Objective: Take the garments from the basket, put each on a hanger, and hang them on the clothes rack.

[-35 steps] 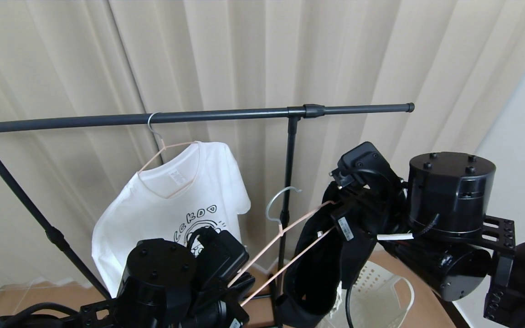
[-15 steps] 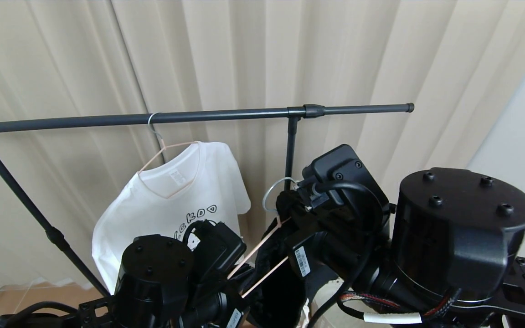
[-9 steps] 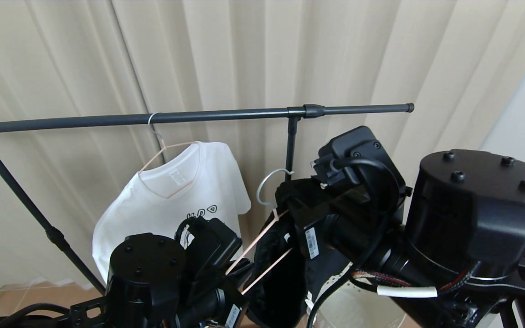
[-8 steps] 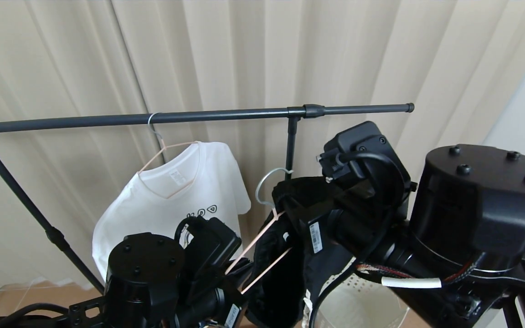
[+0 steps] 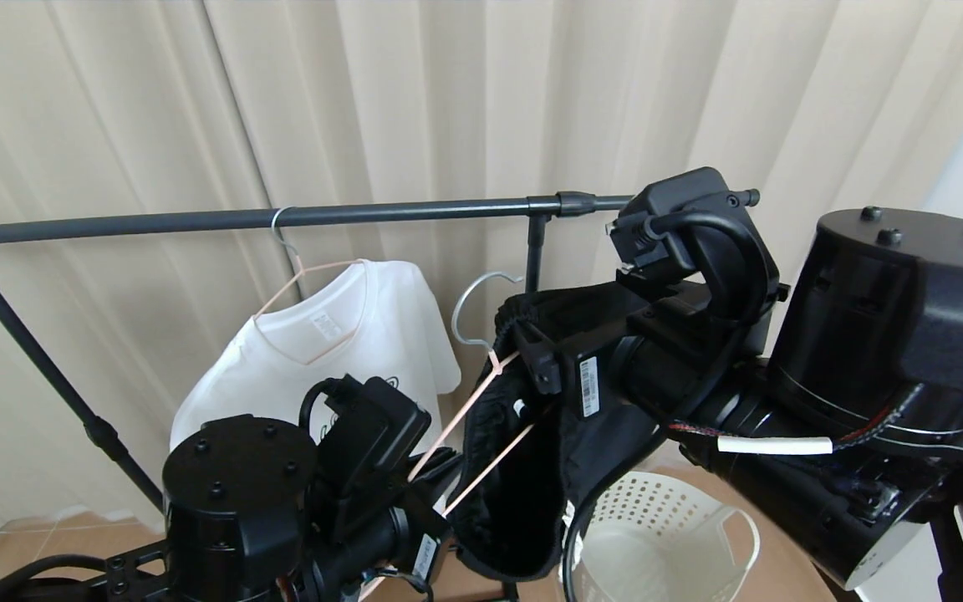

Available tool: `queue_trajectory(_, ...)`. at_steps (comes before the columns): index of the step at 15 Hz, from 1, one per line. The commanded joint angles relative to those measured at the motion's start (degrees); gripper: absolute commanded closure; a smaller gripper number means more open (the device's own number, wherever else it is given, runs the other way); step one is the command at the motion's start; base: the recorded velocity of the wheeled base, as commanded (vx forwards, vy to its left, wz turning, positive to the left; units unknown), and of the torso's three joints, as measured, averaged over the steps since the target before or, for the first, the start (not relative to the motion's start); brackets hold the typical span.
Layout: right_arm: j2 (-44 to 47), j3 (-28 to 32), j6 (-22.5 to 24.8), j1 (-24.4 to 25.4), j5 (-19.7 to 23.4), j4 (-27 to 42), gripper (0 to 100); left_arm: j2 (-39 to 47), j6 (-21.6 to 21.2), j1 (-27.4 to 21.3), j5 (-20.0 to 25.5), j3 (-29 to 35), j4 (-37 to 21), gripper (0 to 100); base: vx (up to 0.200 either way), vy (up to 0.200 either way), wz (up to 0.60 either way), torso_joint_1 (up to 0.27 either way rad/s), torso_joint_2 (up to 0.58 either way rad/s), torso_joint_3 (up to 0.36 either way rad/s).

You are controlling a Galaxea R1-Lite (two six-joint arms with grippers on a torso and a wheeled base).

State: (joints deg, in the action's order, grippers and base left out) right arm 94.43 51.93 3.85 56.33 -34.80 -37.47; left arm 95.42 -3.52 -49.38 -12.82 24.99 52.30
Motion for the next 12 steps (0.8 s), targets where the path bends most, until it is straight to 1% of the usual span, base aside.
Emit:
queue_trajectory(1,1.02,0.63,0.01,0.01,0.0,-0.06,0,0.03,0.01,0.43,-1.24,0.23,0.52,100,0.0,0.0,0.0,0.0,0.0,0.0)
queue_trajectory(6,0.85,0.36,0.01,0.01,0.0,-0.06,0,0.12,0.1,1.92,-1.5,0.59,1.14,100,0.0,0.0,0.0,0.0,0.0,0.0)
queue_trajectory(10,0.23,0.63,0.1,0.01,0.09,0.03,0,0.47,0.1,3.68,-1.5,0.85,3.34,100,0.0,0.0,0.0,0.0,0.0,0.0)
queue_trajectory(12,-0.82,-0.6,0.01,0.01,0.44,0.03,0,0.56,0.18,4.65,-1.33,0.85,4.04,100,0.0,0.0,0.0,0.0,0.0,0.0)
